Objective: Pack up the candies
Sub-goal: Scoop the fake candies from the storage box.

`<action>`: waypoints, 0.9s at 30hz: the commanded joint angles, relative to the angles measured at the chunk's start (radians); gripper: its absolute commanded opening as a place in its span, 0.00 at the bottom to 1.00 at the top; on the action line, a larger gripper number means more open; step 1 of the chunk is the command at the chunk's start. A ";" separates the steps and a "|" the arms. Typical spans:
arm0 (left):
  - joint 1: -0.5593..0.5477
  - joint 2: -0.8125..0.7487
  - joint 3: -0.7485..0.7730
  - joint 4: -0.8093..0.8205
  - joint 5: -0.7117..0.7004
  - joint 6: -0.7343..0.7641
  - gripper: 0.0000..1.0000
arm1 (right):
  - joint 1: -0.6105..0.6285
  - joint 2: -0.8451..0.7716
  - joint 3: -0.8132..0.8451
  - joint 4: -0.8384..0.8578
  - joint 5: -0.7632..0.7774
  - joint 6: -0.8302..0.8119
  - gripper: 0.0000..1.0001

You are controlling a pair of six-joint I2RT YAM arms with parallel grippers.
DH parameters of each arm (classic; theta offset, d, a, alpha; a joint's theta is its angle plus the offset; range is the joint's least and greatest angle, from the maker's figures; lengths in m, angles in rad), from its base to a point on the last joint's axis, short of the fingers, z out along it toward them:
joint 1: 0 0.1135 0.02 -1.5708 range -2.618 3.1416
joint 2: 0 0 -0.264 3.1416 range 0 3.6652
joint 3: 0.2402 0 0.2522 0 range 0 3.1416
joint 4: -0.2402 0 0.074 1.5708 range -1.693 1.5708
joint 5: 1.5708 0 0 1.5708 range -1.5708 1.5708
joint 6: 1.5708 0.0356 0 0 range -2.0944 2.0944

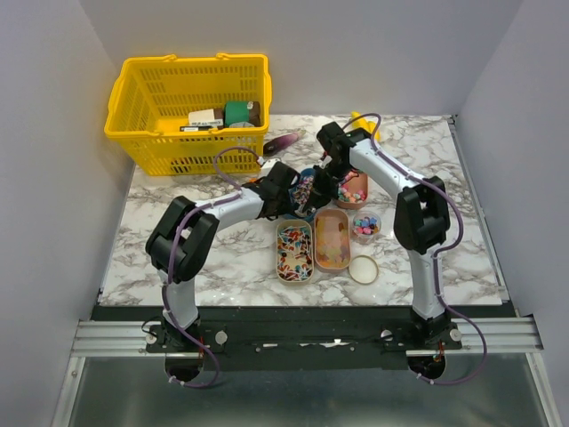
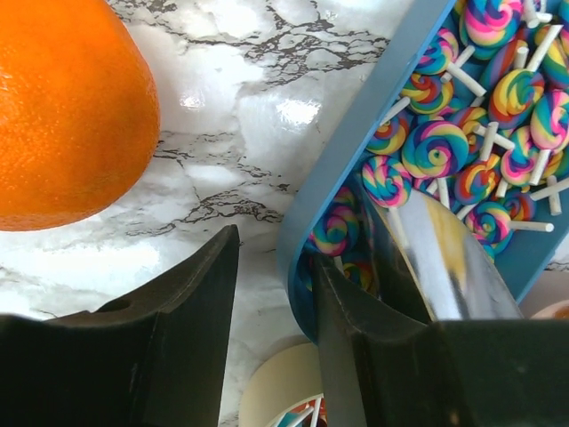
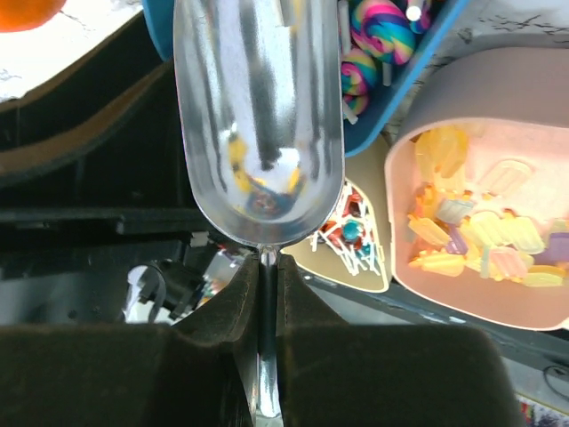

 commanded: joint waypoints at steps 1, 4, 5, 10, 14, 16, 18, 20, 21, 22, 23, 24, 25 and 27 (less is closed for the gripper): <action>0.021 0.024 0.023 -0.001 -0.002 0.008 0.45 | -0.012 -0.053 -0.046 -0.038 0.097 -0.021 0.01; 0.047 0.024 0.023 0.016 0.013 0.010 0.44 | -0.018 -0.055 -0.050 -0.049 0.131 -0.031 0.01; 0.052 0.022 0.024 0.021 0.026 0.011 0.44 | -0.018 -0.056 -0.049 -0.052 0.144 -0.033 0.01; 0.064 0.028 0.047 0.044 0.067 0.037 0.42 | -0.023 -0.036 -0.021 -0.061 0.185 -0.028 0.01; 0.064 0.045 0.038 0.062 0.127 0.042 0.14 | -0.021 0.019 0.039 -0.067 0.216 -0.005 0.01; 0.064 0.048 0.026 0.059 0.139 0.036 0.01 | -0.021 0.050 0.060 -0.069 0.231 0.013 0.01; 0.062 0.039 0.012 0.053 0.141 0.034 0.00 | -0.021 0.073 0.080 -0.061 0.242 0.018 0.01; 0.062 0.026 0.004 0.053 0.139 0.030 0.00 | -0.021 0.091 0.089 -0.052 0.239 0.021 0.01; 0.062 0.019 0.000 0.048 0.132 0.021 0.00 | -0.021 0.097 0.097 -0.050 0.240 0.019 0.01; 0.062 0.015 -0.003 0.044 0.130 0.016 0.00 | -0.021 0.105 0.095 -0.038 0.240 0.021 0.01; 0.062 0.010 -0.005 0.044 0.130 0.011 0.00 | -0.021 0.106 0.091 -0.029 0.234 0.018 0.01; 0.062 0.009 -0.005 0.041 0.127 0.007 0.00 | -0.021 0.109 0.083 -0.021 0.233 0.015 0.01; 0.062 0.007 -0.005 0.036 0.124 -0.005 0.00 | -0.020 0.114 0.079 -0.005 0.228 0.013 0.01; 0.061 0.004 -0.006 0.034 0.115 -0.015 0.00 | -0.021 0.120 0.072 0.005 0.220 0.010 0.01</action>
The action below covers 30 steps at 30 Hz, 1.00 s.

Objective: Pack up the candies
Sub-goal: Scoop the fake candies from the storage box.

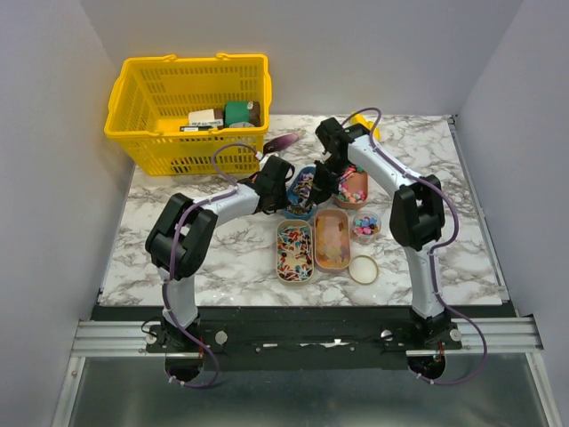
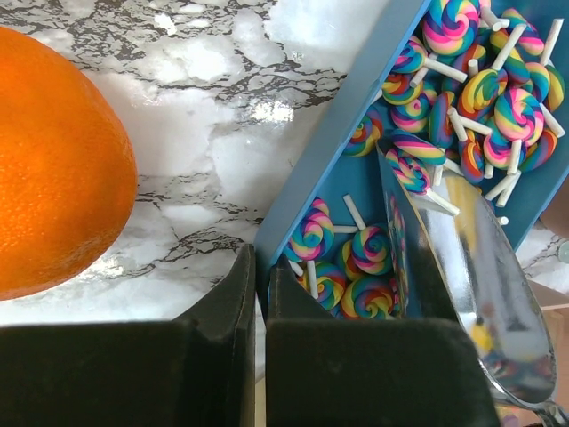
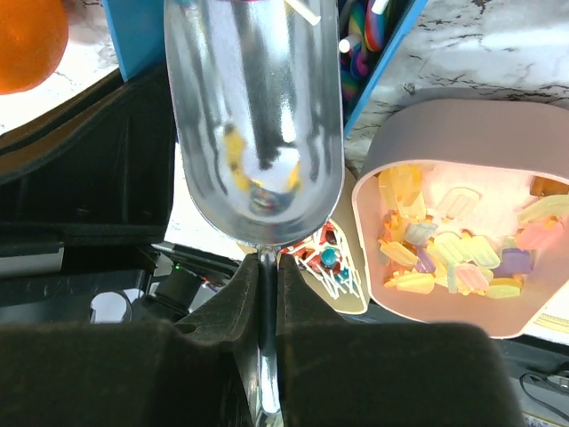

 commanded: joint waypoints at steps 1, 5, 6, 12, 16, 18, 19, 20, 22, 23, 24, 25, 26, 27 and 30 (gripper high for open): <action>0.001 -0.024 -0.027 -0.027 -0.009 -0.040 0.00 | -0.011 0.072 -0.022 0.054 0.096 0.015 0.01; -0.012 -0.032 -0.022 -0.030 -0.038 -0.045 0.00 | 0.002 0.090 -0.027 0.078 0.106 0.011 0.01; -0.014 -0.030 -0.021 -0.030 -0.040 -0.048 0.00 | 0.008 0.101 -0.025 0.078 0.112 0.018 0.01; -0.019 -0.025 -0.015 -0.036 -0.032 -0.055 0.00 | 0.015 0.121 -0.027 0.115 0.134 0.053 0.01; -0.019 -0.025 -0.004 -0.045 -0.037 -0.055 0.00 | 0.015 0.129 -0.018 0.121 0.125 0.064 0.01; -0.019 -0.025 0.002 -0.048 -0.038 -0.052 0.00 | 0.015 0.129 -0.024 0.127 0.119 0.061 0.01; -0.019 -0.025 0.004 -0.047 -0.038 -0.051 0.00 | 0.015 0.129 -0.025 0.138 0.117 0.057 0.01; -0.019 -0.024 0.005 -0.047 -0.038 -0.049 0.00 | 0.014 0.133 -0.027 0.141 0.111 0.054 0.01; -0.019 -0.021 0.011 -0.047 -0.035 -0.045 0.00 | 0.014 0.147 -0.028 0.147 0.102 0.042 0.01; -0.019 -0.019 0.013 -0.048 -0.034 -0.045 0.00 | 0.014 0.161 -0.027 0.144 0.096 0.041 0.01; -0.019 -0.016 0.013 -0.048 -0.030 -0.045 0.00 | 0.014 0.165 -0.031 0.146 0.090 0.027 0.01; -0.019 -0.016 0.016 -0.050 -0.030 -0.043 0.00 | 0.014 0.165 -0.045 0.156 0.082 0.021 0.01; -0.019 -0.015 0.017 -0.052 -0.032 -0.042 0.00 | 0.014 0.164 -0.053 0.162 0.074 0.016 0.01; -0.019 -0.015 0.017 -0.052 -0.030 -0.042 0.00 | 0.014 0.162 -0.059 0.167 0.068 0.002 0.01; -0.019 -0.009 0.024 -0.055 -0.026 -0.038 0.00 | 0.014 0.159 -0.068 0.176 0.044 -0.018 0.01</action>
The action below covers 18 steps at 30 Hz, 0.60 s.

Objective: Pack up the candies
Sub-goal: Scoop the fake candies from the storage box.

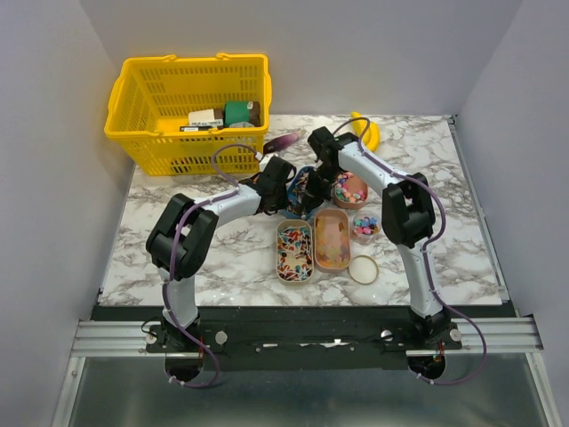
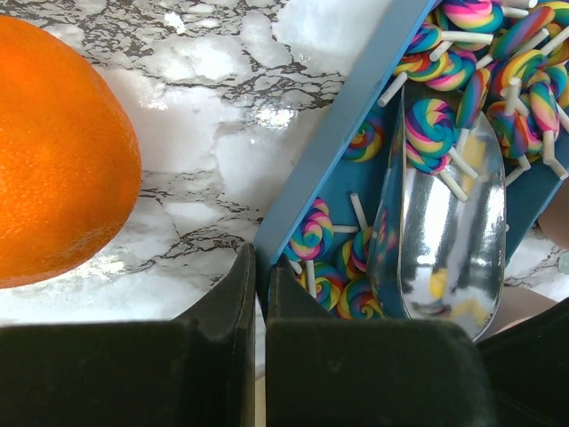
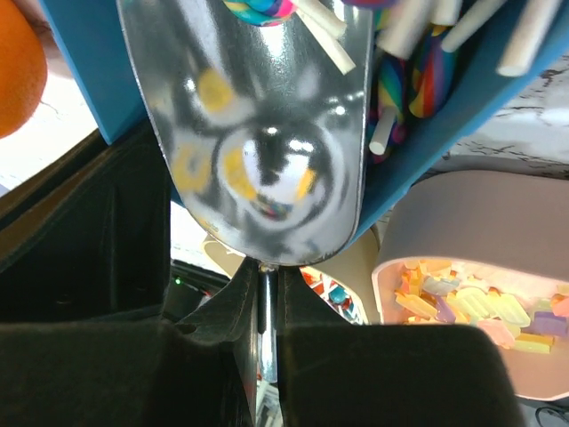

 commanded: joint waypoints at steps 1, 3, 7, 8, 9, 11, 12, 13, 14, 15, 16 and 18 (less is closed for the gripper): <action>-0.004 -0.006 0.025 -0.049 0.012 -0.008 0.00 | -0.011 0.079 -0.049 0.087 0.061 -0.039 0.01; -0.004 -0.001 0.030 -0.050 0.014 -0.006 0.00 | -0.011 0.079 -0.050 0.092 0.037 -0.043 0.01; -0.004 0.000 0.036 -0.052 0.015 -0.006 0.00 | -0.011 0.076 -0.048 0.092 0.020 -0.059 0.01; -0.004 0.000 0.036 -0.052 0.014 -0.006 0.00 | -0.011 0.075 -0.049 0.093 0.021 -0.065 0.01; -0.004 0.000 0.037 -0.052 0.014 -0.006 0.00 | -0.011 0.072 -0.050 0.092 0.024 -0.075 0.01; -0.004 0.002 0.040 -0.054 0.014 -0.006 0.00 | -0.011 0.064 -0.056 0.093 0.031 -0.090 0.01; -0.004 0.002 0.042 -0.054 0.015 -0.006 0.00 | -0.011 0.064 -0.057 0.092 0.034 -0.102 0.01; -0.004 0.005 0.047 -0.055 0.018 -0.006 0.00 | -0.011 0.064 -0.066 0.093 0.037 -0.113 0.01; -0.004 0.009 0.051 -0.058 0.023 -0.008 0.00 | -0.011 0.067 -0.071 0.093 0.038 -0.122 0.01; -0.004 0.016 0.054 -0.061 0.025 -0.008 0.00 | -0.011 0.067 -0.079 0.093 0.046 -0.137 0.01; -0.004 0.017 0.057 -0.064 0.028 -0.009 0.00 | -0.011 0.069 -0.088 0.095 0.055 -0.145 0.01; -0.004 0.023 0.062 -0.066 0.034 -0.014 0.00 | -0.011 0.070 -0.114 0.101 0.077 -0.153 0.01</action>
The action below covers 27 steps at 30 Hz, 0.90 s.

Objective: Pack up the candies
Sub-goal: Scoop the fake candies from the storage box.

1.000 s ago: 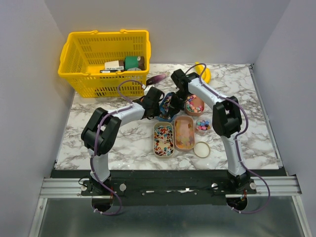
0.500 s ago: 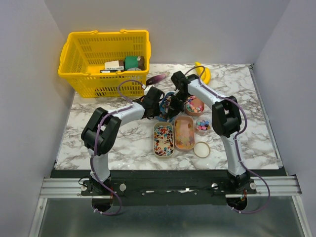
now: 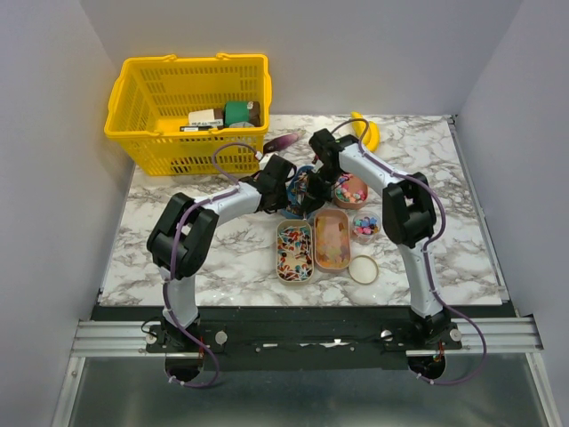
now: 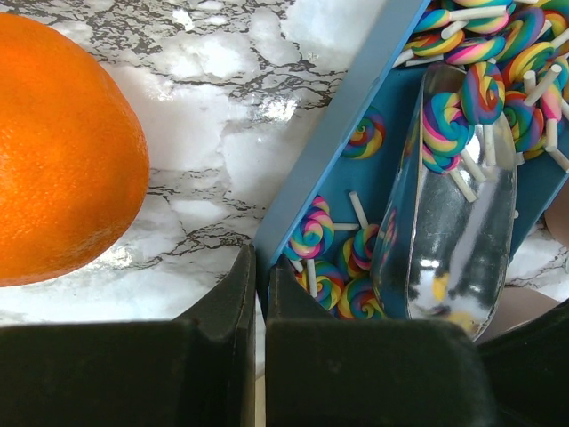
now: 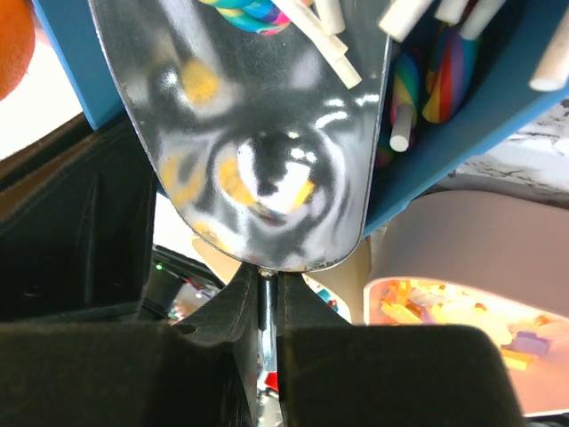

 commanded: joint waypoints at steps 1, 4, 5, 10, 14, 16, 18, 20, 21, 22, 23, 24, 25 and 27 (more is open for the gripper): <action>-0.004 0.014 0.036 -0.025 0.033 -0.014 0.00 | -0.007 0.070 -0.085 0.074 0.126 -0.067 0.01; -0.004 0.016 0.038 -0.027 0.036 -0.022 0.00 | -0.009 0.067 -0.105 0.088 0.143 -0.060 0.01; -0.004 0.016 0.038 -0.027 0.035 -0.025 0.00 | -0.009 0.067 -0.105 0.089 0.146 -0.057 0.01; -0.004 0.008 0.027 -0.025 0.032 -0.034 0.00 | -0.024 0.067 -0.064 0.082 0.199 0.003 0.01; -0.004 0.004 0.019 -0.025 0.036 -0.037 0.00 | -0.047 0.070 -0.025 0.063 0.247 0.049 0.01; -0.004 0.004 0.016 -0.027 0.038 -0.037 0.00 | -0.056 0.064 -0.011 0.066 0.250 0.063 0.01; -0.004 0.007 0.015 -0.027 0.041 -0.037 0.00 | -0.058 0.055 0.012 0.071 0.224 0.072 0.01; -0.004 0.010 0.016 -0.030 0.045 -0.037 0.00 | -0.062 0.055 0.035 0.085 0.174 0.086 0.01; -0.004 0.013 0.015 -0.030 0.050 -0.037 0.00 | -0.062 0.058 0.041 0.092 0.158 0.086 0.01; -0.004 0.016 0.016 -0.030 0.051 -0.037 0.00 | -0.062 0.064 0.047 0.100 0.157 0.089 0.01; -0.004 0.018 0.016 -0.030 0.056 -0.037 0.00 | -0.062 0.070 0.055 0.094 0.164 0.087 0.01; -0.004 0.019 0.018 -0.030 0.061 -0.037 0.00 | -0.064 0.084 0.080 0.082 0.182 0.084 0.01; -0.004 0.022 0.019 -0.030 0.065 -0.036 0.00 | -0.062 0.103 0.088 0.071 0.184 0.068 0.01; -0.004 0.024 0.022 -0.031 0.065 -0.033 0.00 | -0.062 0.110 0.067 0.060 0.212 0.048 0.01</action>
